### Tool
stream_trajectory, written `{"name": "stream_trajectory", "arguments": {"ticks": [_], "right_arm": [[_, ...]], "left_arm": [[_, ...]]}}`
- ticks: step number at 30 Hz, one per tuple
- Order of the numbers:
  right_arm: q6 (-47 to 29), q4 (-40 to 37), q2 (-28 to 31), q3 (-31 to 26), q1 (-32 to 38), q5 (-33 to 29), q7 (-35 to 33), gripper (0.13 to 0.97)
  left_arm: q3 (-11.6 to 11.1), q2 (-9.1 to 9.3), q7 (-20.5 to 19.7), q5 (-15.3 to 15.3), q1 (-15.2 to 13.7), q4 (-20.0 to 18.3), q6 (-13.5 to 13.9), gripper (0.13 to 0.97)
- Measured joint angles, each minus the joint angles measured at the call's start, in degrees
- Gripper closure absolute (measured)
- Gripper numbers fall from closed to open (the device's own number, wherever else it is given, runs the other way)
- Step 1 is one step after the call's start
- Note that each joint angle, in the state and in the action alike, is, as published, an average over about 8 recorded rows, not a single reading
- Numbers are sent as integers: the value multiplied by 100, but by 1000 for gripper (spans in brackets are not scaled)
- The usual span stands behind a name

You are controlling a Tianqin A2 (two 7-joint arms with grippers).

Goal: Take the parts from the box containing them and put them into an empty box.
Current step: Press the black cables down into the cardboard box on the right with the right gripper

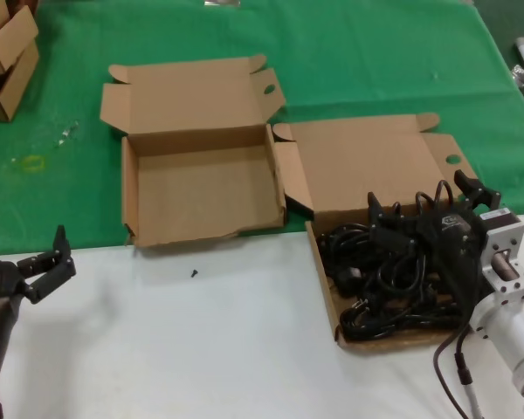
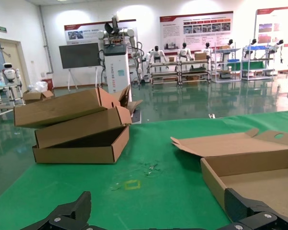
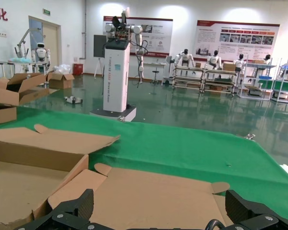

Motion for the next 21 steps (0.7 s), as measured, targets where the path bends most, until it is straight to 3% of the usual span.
{"name": "stream_trajectory", "arguments": {"ticks": [21], "right_arm": [[0,0,0,0,0,0,0,129]], "left_arm": [[0,0,0,0,0,0,0,140]]}}
